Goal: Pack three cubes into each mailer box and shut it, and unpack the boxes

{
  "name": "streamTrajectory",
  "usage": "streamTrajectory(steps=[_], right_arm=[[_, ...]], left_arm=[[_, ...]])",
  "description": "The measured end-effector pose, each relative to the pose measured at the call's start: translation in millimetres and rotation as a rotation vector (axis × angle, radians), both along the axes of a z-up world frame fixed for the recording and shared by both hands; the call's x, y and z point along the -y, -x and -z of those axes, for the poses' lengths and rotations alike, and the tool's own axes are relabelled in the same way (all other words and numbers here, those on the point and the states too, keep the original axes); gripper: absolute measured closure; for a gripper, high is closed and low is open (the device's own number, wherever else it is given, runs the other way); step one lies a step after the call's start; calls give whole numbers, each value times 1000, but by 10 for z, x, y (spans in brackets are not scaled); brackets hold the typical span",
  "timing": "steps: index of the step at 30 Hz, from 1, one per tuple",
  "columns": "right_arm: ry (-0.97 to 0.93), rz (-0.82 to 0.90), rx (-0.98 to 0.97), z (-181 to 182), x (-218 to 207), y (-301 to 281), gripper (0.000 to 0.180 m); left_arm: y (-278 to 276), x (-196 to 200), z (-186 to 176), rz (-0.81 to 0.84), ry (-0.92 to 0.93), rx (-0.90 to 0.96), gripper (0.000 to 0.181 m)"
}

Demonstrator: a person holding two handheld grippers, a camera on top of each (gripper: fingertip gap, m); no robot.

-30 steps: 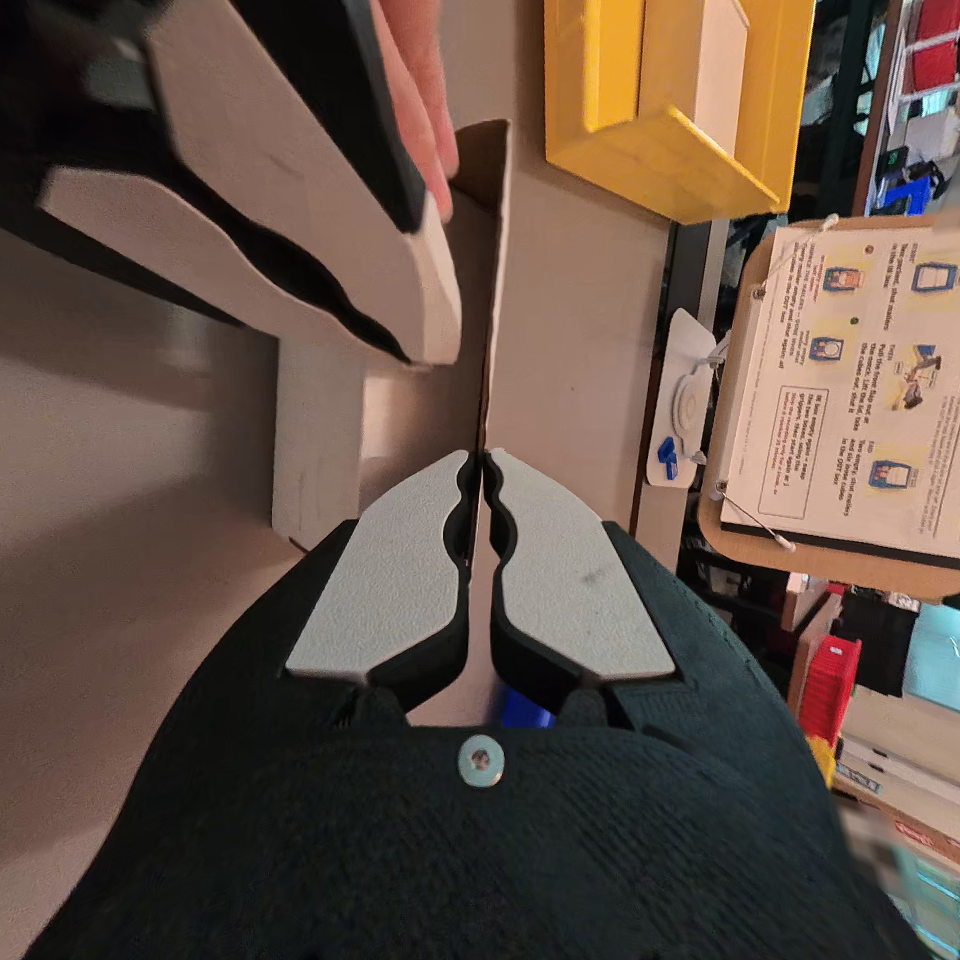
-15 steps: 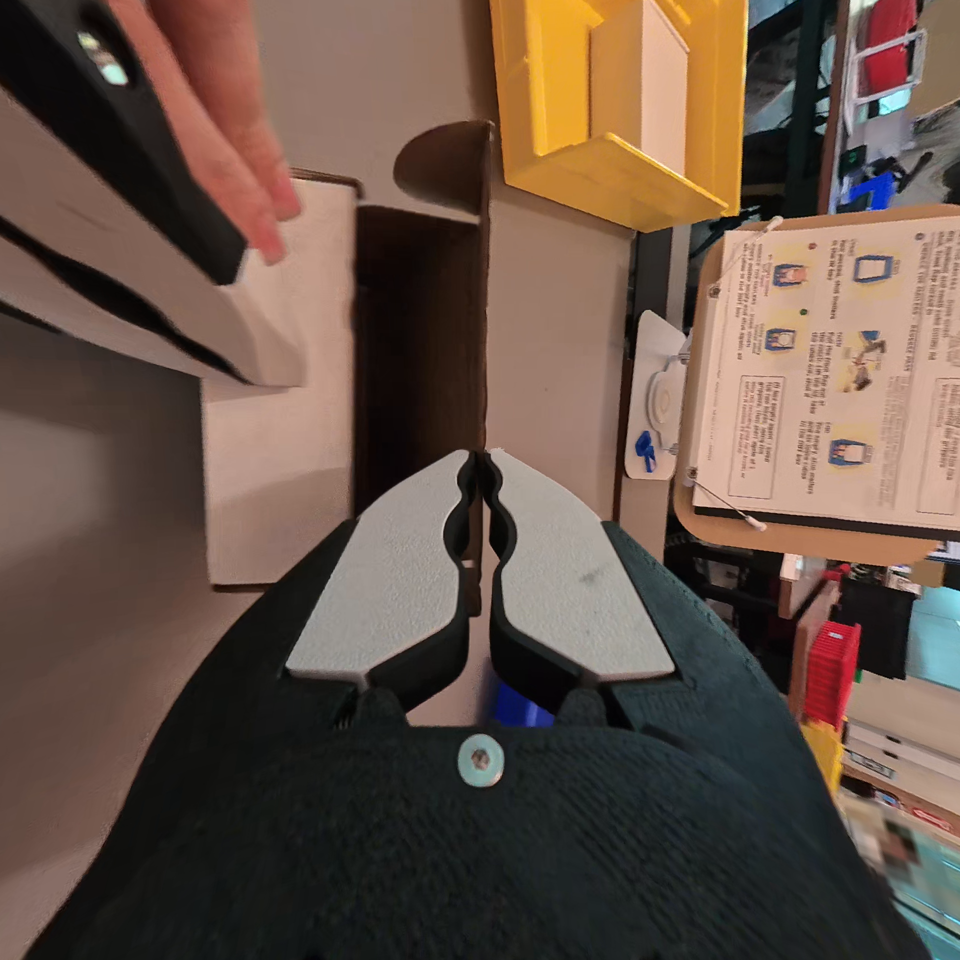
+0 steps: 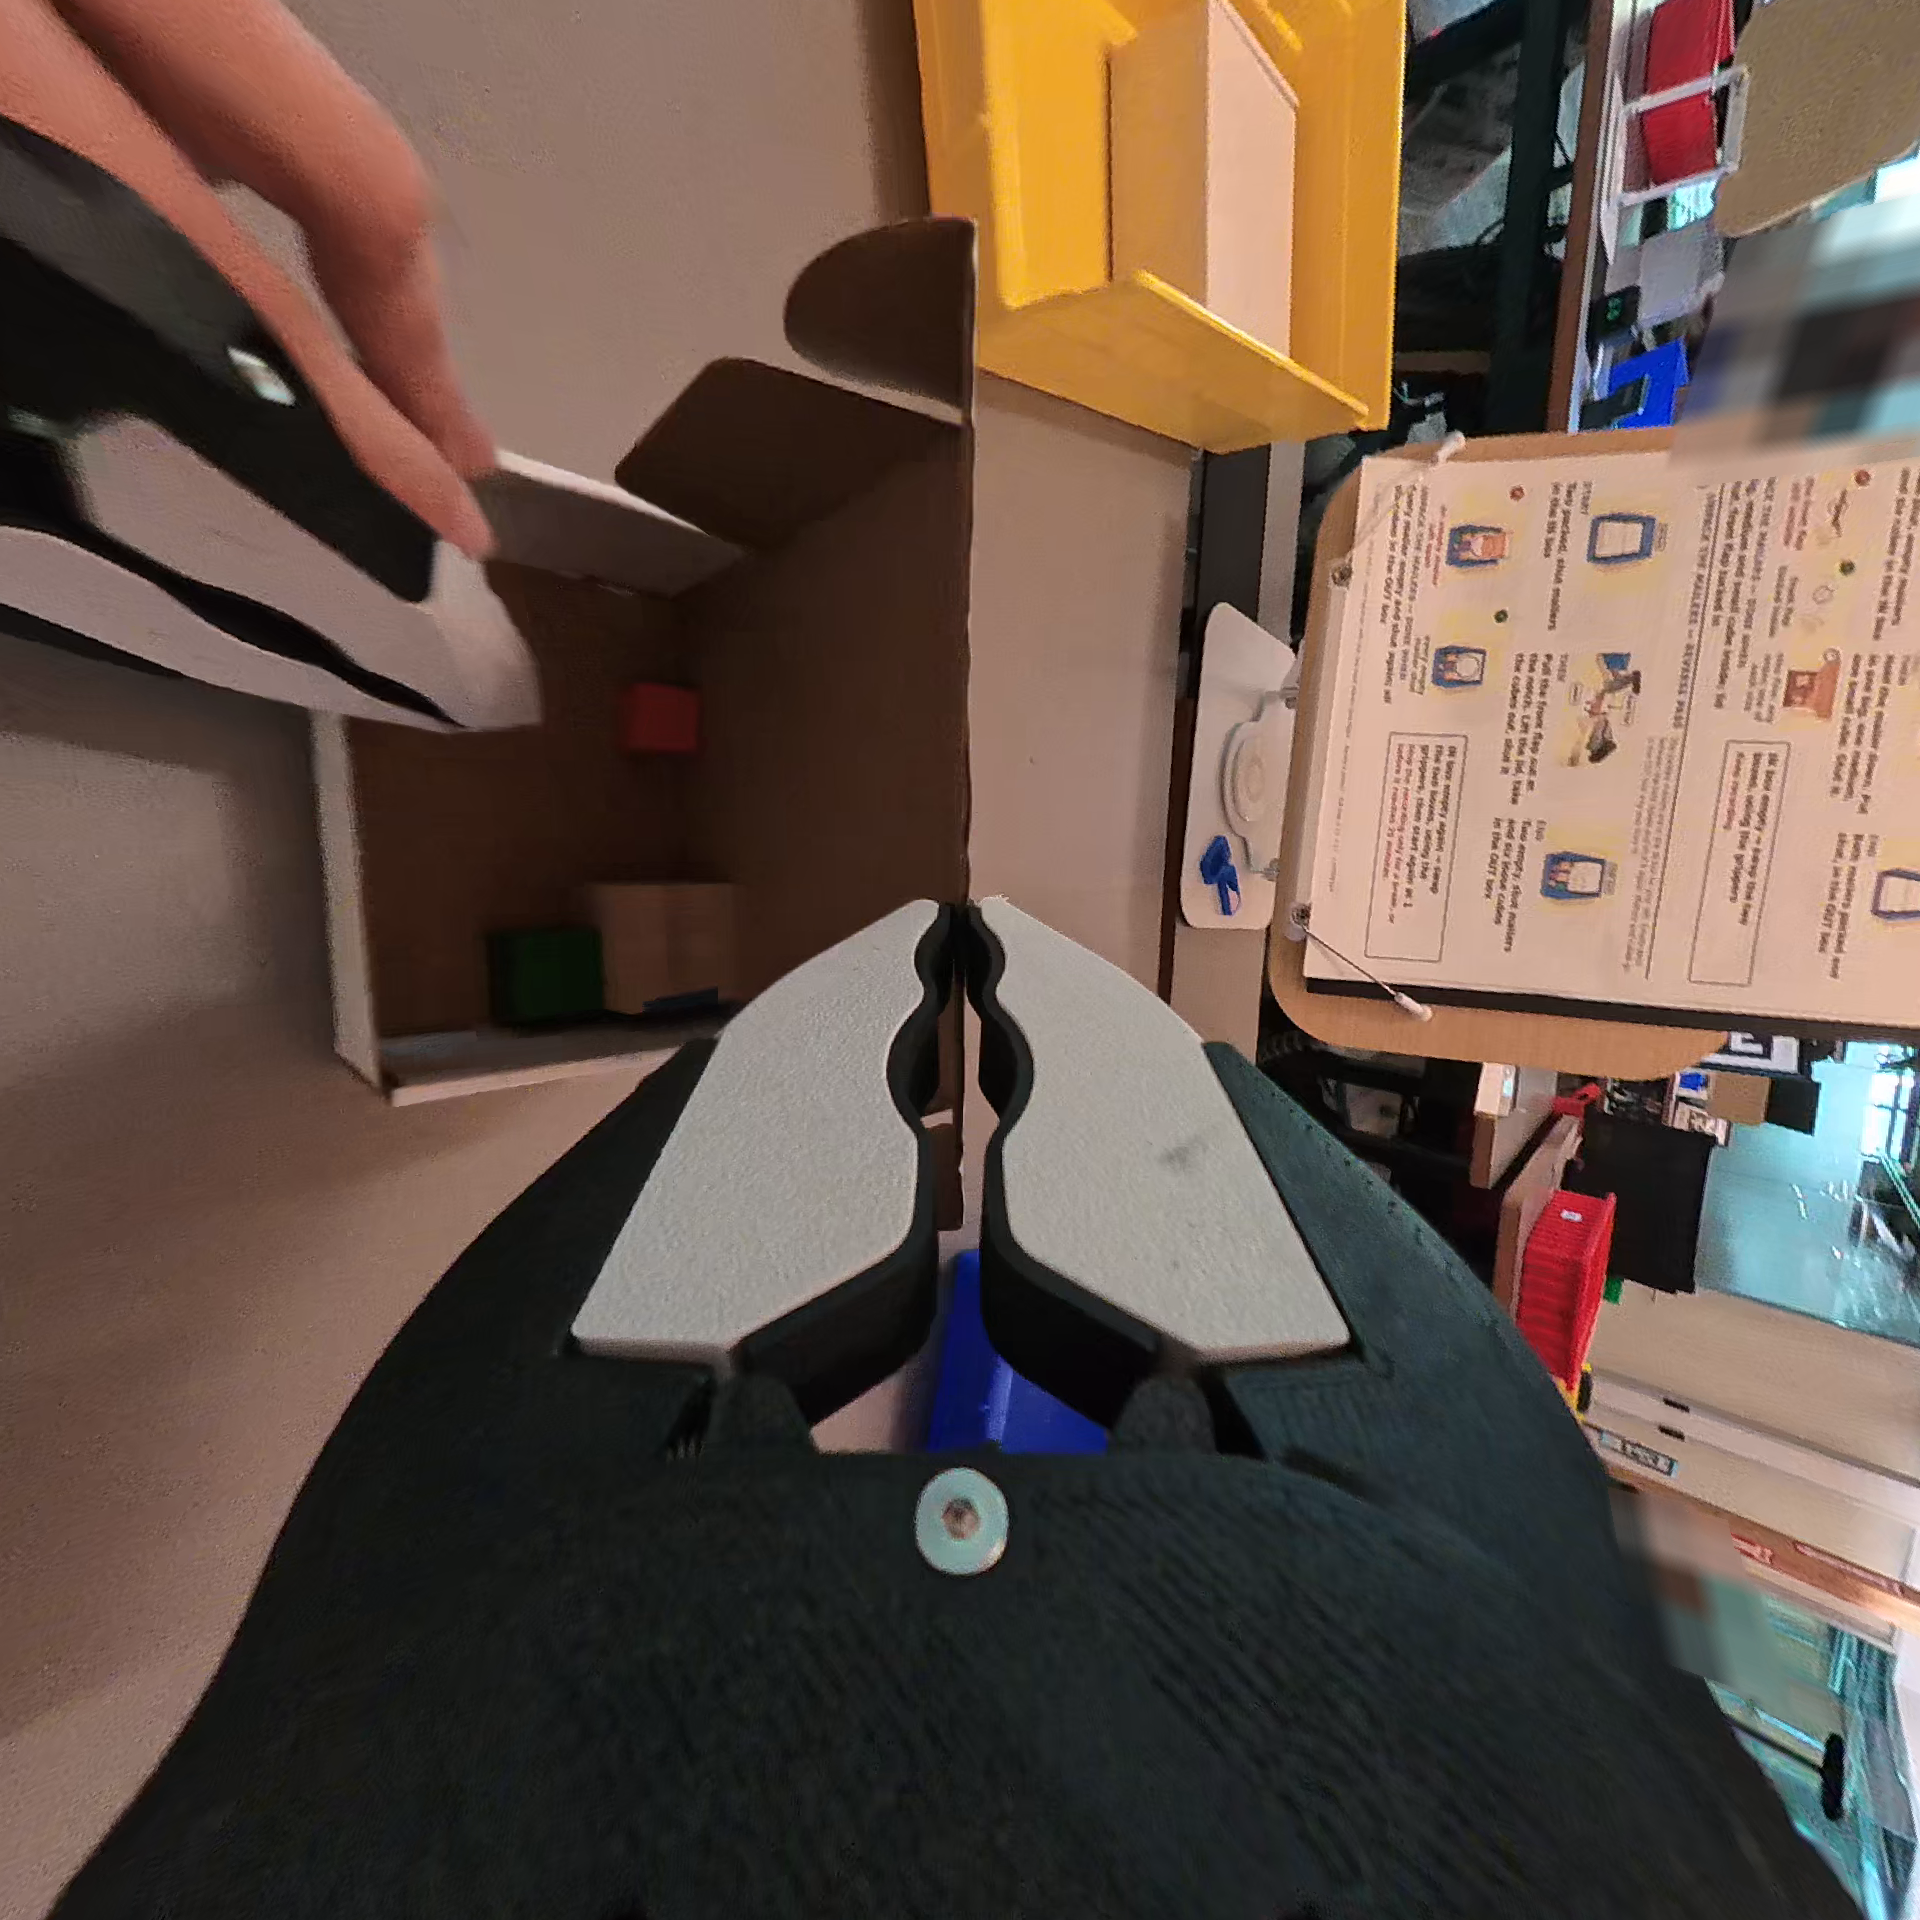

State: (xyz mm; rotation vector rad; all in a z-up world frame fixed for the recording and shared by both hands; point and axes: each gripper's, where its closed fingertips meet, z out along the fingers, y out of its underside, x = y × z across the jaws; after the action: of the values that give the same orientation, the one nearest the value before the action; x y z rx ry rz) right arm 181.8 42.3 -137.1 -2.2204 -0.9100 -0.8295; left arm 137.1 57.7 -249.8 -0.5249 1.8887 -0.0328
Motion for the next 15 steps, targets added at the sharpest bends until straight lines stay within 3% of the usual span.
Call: streamTrajectory(steps=[5, 15], right_arm=[[-4, 61, 63, 60, -232, -432, 177], [58, 196, 126, 779, -618, -1277, 167]], left_arm=[[1, 9, 8, 1, -85, 14, 181], [-1, -6, 8, 5, -74, 14, 181]])
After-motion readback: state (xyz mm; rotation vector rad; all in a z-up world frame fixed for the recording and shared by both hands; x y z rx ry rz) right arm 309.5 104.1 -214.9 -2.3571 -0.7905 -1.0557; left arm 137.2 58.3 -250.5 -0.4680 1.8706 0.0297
